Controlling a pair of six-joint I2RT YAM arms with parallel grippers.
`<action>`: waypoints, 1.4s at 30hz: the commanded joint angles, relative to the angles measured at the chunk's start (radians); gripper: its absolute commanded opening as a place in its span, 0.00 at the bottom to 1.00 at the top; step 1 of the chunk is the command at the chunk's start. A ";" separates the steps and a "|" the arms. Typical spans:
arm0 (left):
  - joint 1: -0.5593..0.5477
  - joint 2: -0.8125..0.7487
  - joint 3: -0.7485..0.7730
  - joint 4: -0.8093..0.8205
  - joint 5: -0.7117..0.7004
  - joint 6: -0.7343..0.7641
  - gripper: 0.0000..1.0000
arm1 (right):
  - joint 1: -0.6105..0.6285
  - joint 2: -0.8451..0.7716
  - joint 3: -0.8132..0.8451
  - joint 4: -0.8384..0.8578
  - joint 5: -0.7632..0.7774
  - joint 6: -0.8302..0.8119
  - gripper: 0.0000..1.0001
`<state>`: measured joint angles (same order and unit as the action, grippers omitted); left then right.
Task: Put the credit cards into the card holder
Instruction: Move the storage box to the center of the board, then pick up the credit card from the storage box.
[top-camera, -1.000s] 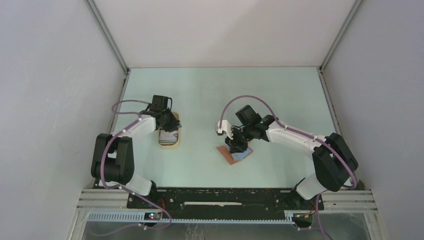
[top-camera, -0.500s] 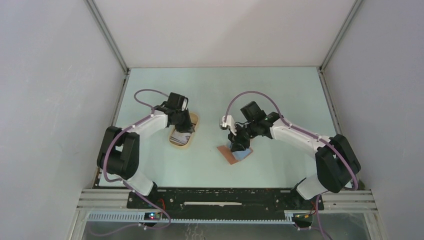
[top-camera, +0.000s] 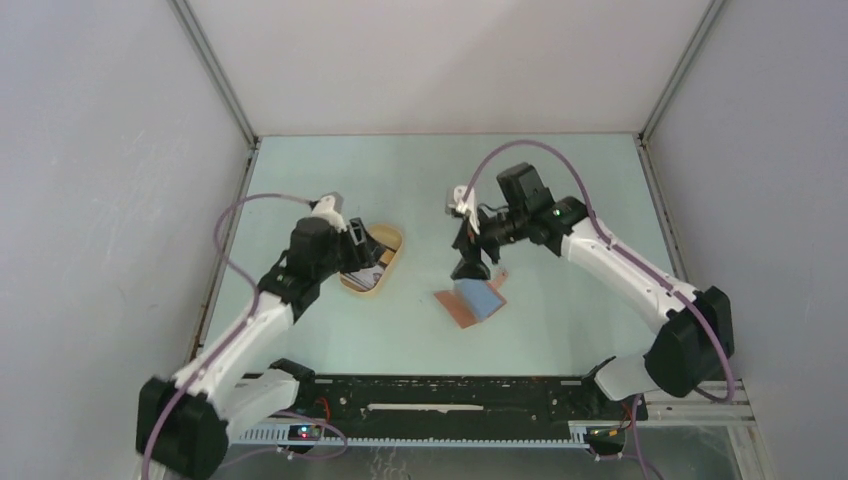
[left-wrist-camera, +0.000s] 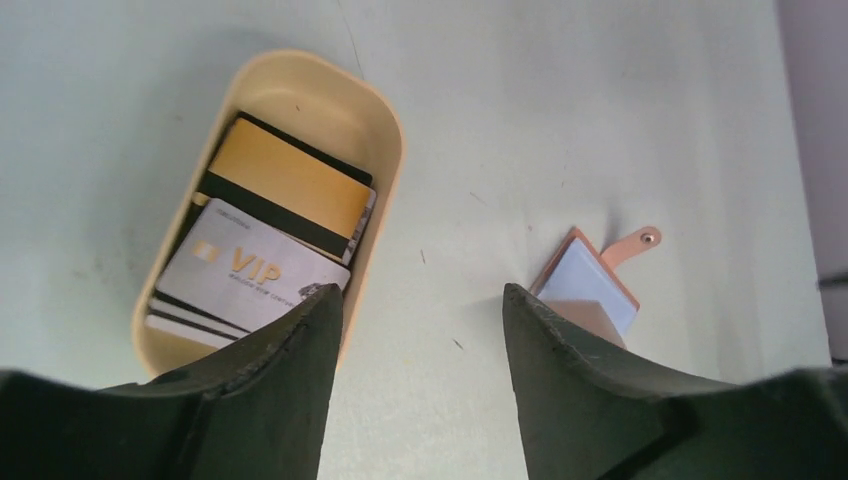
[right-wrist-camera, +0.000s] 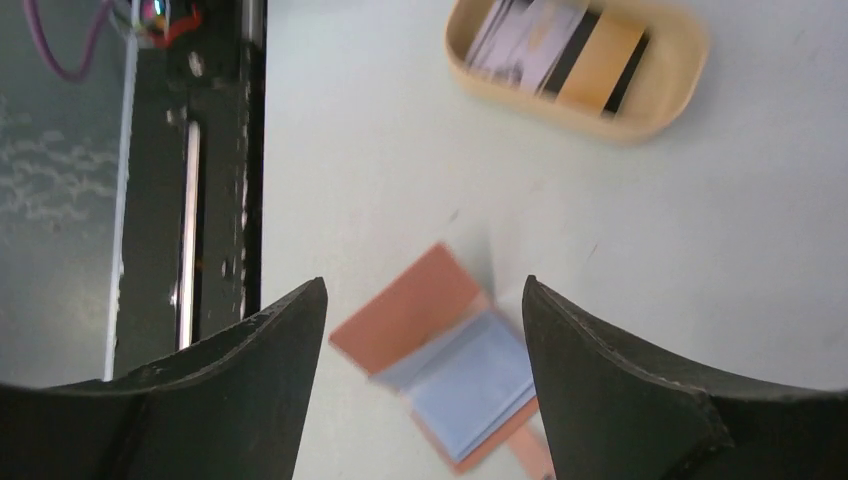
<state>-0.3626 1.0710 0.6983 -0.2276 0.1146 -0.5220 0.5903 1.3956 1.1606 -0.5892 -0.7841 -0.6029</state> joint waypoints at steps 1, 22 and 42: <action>-0.001 -0.243 -0.192 0.232 -0.145 0.001 0.70 | 0.016 0.177 0.293 -0.142 -0.114 0.092 0.79; 0.064 -0.339 -0.432 0.364 -0.299 -0.292 0.83 | 0.149 1.018 1.250 -0.283 0.148 0.565 0.76; 0.089 -0.311 -0.388 0.063 -0.487 -0.507 0.73 | 0.195 1.195 1.349 -0.248 0.319 0.634 0.79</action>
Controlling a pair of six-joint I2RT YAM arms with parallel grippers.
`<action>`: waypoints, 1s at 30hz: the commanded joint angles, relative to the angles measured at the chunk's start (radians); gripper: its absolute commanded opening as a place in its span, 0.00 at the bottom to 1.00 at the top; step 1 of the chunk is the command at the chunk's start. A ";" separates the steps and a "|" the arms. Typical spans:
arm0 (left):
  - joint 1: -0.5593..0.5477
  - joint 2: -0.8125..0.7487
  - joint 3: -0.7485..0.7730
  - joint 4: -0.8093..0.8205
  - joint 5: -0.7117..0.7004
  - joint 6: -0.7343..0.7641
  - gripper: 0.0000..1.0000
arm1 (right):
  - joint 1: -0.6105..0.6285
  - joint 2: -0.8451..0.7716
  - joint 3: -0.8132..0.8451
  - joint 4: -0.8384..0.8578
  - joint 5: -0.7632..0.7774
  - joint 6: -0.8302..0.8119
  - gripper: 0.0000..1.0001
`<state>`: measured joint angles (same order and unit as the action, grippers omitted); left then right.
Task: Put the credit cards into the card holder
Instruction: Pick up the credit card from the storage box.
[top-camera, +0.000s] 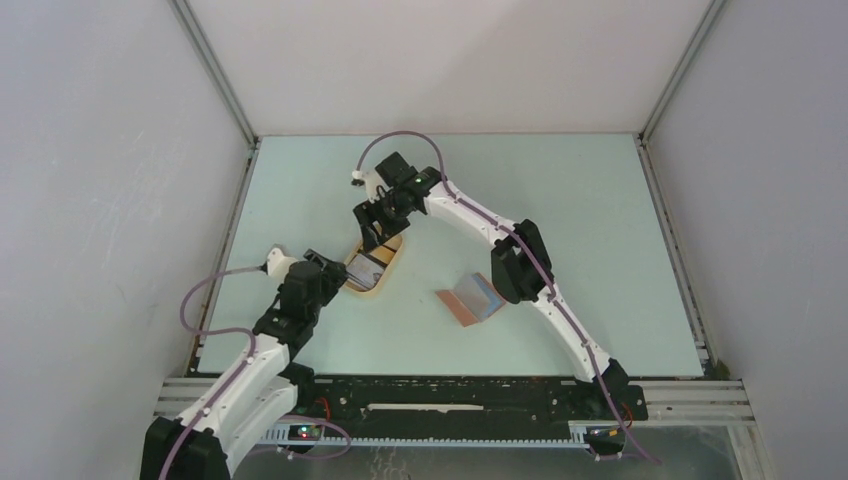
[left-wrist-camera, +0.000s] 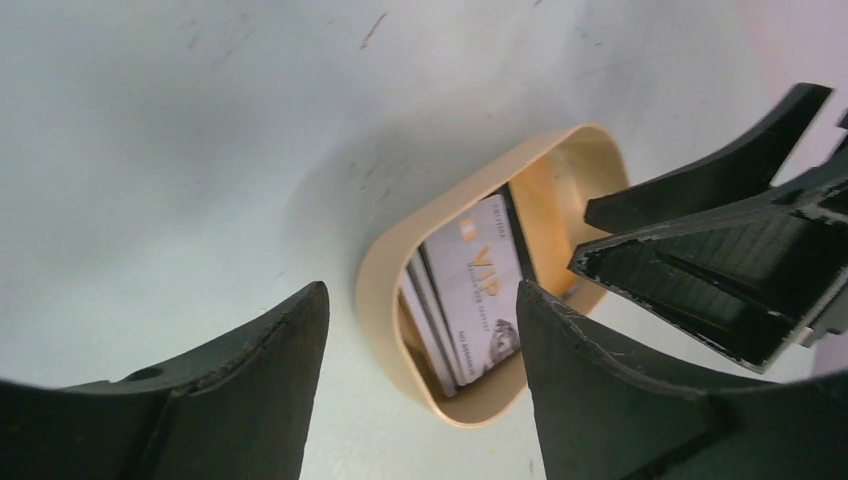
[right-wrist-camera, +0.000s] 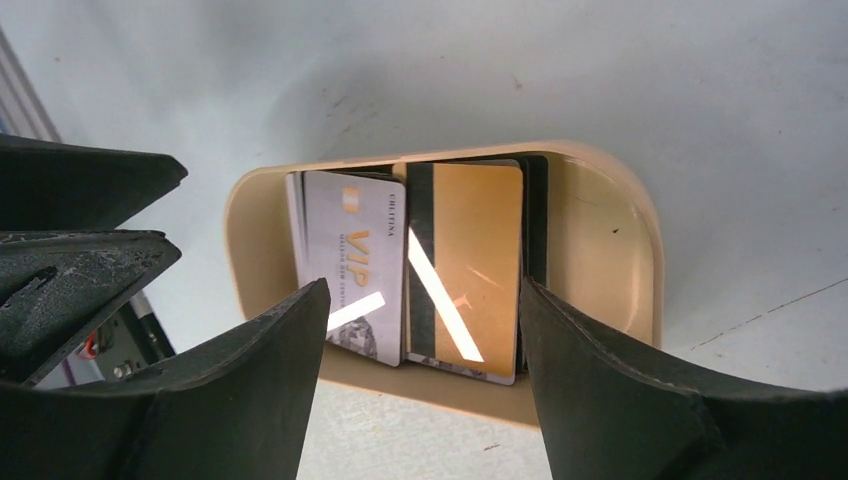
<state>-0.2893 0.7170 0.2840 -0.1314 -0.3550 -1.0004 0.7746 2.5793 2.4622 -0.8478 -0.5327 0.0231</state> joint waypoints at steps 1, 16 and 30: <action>0.018 0.054 0.034 -0.036 -0.008 -0.021 0.73 | 0.012 0.015 0.049 0.011 0.077 0.004 0.79; 0.036 0.112 0.058 -0.036 0.048 0.015 0.59 | 0.024 0.043 0.038 0.000 0.001 0.023 0.78; 0.049 0.127 0.055 -0.016 0.079 0.031 0.49 | 0.026 -0.014 -0.006 0.001 -0.152 0.070 0.72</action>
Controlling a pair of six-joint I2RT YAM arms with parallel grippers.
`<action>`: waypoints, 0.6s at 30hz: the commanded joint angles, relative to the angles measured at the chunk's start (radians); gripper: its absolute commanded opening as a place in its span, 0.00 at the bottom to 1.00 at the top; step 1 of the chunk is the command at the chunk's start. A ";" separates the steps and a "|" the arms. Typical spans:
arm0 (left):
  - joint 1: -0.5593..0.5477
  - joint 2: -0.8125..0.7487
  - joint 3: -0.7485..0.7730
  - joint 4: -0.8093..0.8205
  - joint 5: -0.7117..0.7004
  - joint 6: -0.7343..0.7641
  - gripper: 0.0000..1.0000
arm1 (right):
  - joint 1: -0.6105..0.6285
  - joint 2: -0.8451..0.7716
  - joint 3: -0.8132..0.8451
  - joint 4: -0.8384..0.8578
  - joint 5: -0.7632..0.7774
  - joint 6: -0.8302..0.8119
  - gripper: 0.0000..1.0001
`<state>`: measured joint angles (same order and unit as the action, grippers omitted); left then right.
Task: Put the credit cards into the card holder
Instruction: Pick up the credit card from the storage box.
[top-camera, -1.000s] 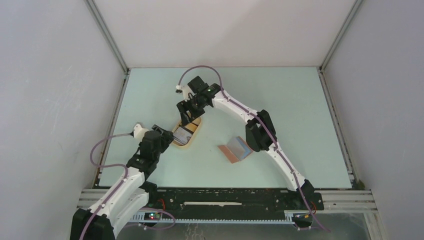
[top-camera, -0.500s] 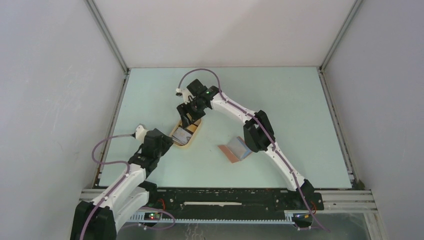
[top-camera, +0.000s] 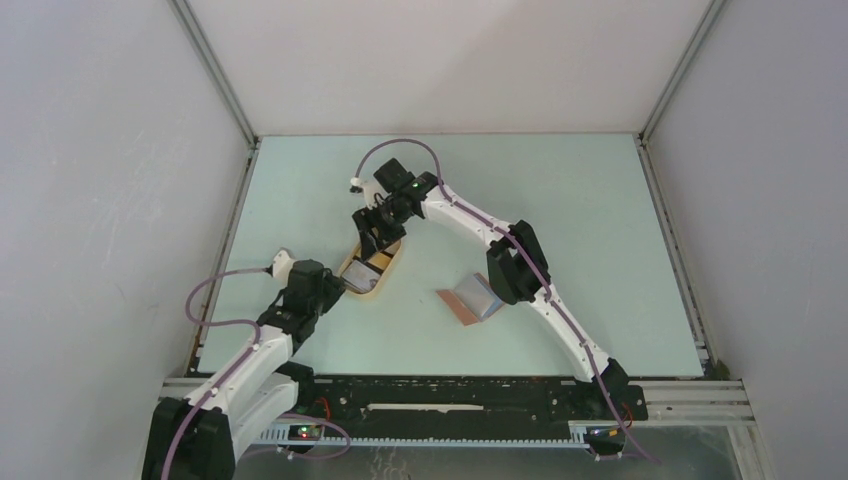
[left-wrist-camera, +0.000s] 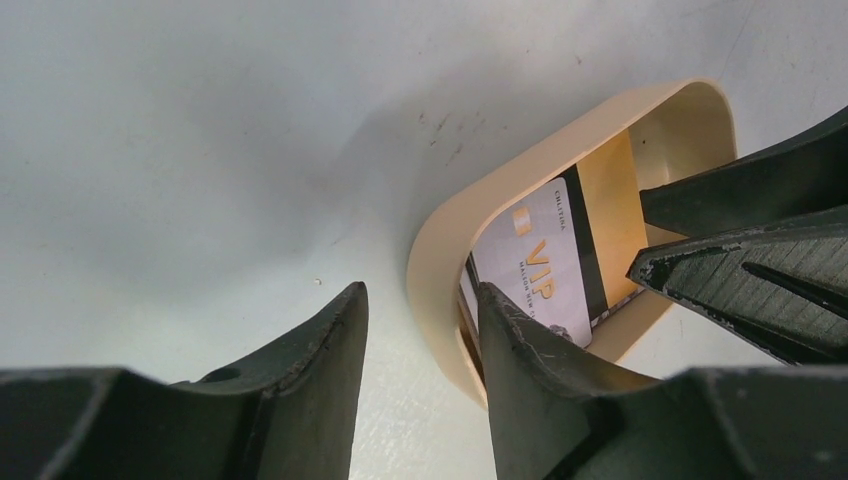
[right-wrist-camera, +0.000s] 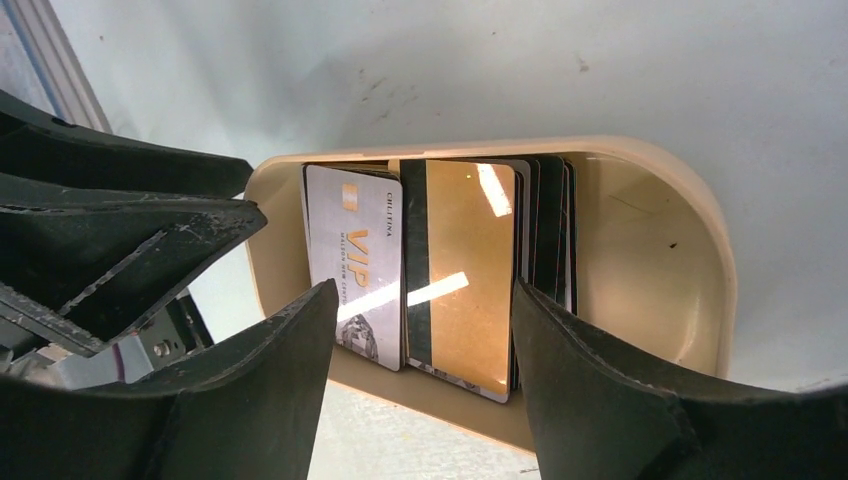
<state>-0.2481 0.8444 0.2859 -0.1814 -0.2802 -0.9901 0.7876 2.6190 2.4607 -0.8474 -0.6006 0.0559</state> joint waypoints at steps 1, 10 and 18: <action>0.008 -0.001 0.052 0.034 0.005 0.021 0.49 | 0.014 -0.057 -0.007 0.000 -0.094 0.038 0.72; 0.010 -0.004 0.047 0.040 0.008 0.022 0.48 | 0.014 -0.116 -0.055 0.021 -0.219 0.072 0.69; 0.012 -0.009 0.041 0.048 0.012 0.024 0.47 | 0.013 -0.154 -0.104 0.054 -0.285 0.117 0.64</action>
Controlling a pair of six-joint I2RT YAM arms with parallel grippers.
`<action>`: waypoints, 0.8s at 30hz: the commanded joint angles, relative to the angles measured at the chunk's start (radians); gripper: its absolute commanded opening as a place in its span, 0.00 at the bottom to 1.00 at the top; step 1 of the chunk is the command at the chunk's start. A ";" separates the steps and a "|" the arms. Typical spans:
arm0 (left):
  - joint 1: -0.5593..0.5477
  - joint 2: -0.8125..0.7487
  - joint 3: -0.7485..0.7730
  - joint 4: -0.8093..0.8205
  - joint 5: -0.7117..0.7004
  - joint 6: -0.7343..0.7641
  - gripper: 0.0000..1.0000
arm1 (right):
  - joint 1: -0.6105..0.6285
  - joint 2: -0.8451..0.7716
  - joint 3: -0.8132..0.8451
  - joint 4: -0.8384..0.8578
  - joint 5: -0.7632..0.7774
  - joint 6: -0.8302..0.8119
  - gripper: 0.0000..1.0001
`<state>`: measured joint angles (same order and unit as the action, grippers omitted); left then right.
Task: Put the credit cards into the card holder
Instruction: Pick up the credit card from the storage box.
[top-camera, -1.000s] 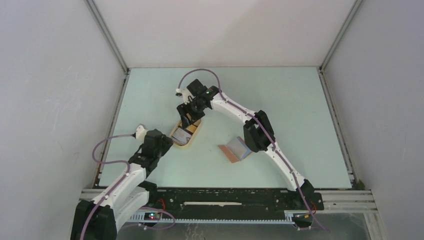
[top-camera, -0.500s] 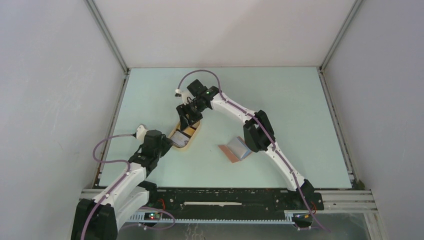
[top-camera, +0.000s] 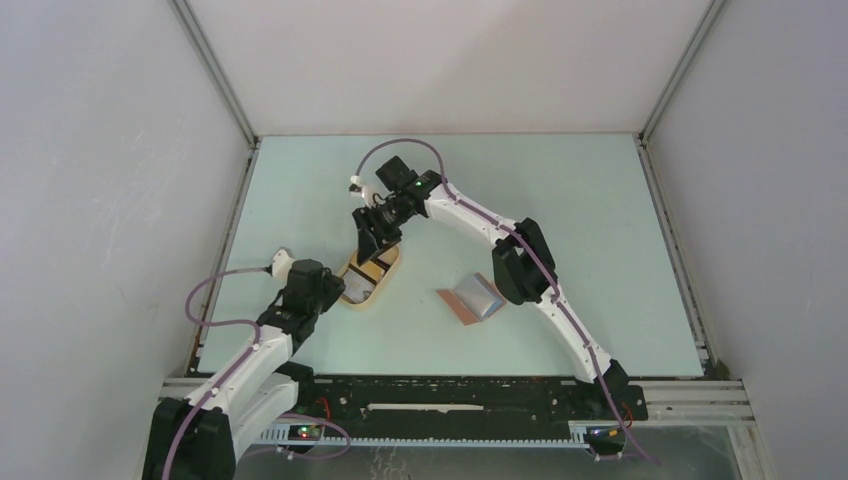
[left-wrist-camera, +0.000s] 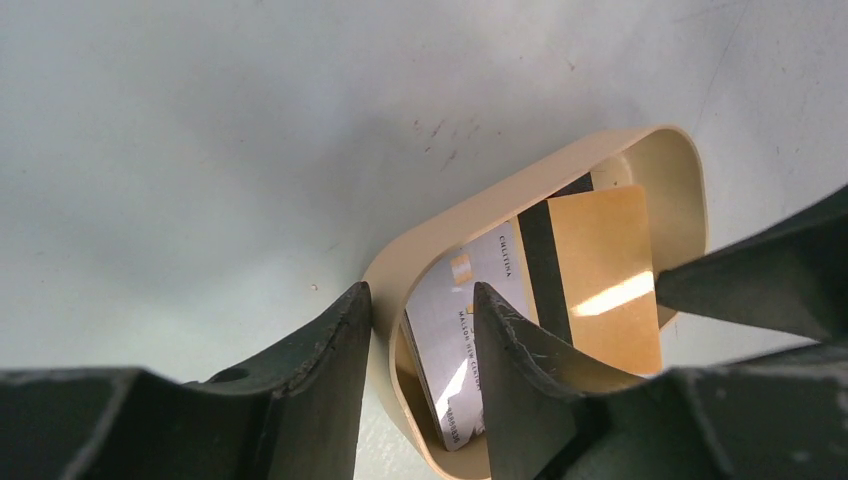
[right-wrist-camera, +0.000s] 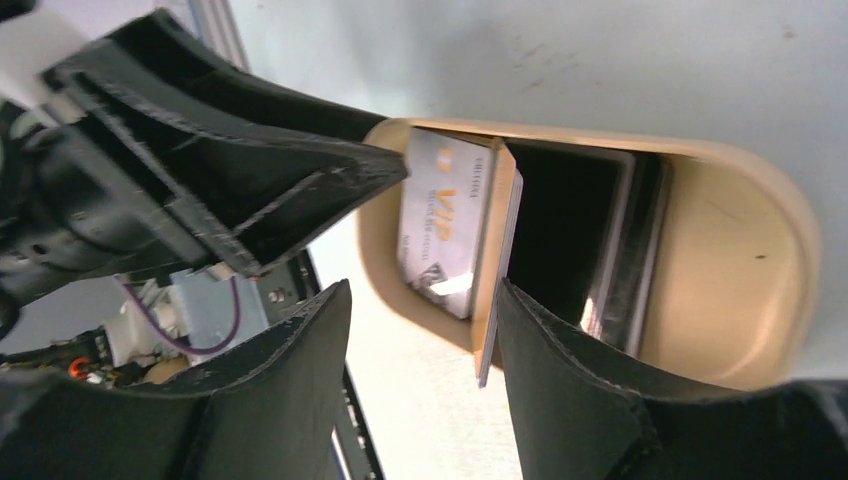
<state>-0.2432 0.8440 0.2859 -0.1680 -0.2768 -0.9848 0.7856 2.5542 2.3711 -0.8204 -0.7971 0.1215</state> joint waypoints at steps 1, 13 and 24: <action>0.007 -0.008 0.041 0.037 0.009 0.018 0.46 | 0.016 -0.090 -0.019 0.030 -0.089 0.055 0.63; 0.009 -0.027 0.026 0.054 0.016 0.020 0.46 | 0.006 -0.057 0.018 -0.014 0.099 0.003 0.59; 0.009 -0.022 0.024 0.066 0.025 0.026 0.45 | 0.029 0.016 0.126 -0.055 0.360 -0.181 0.73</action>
<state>-0.2390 0.8349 0.2859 -0.1635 -0.2737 -0.9688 0.7940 2.5416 2.4508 -0.8558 -0.5415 0.0456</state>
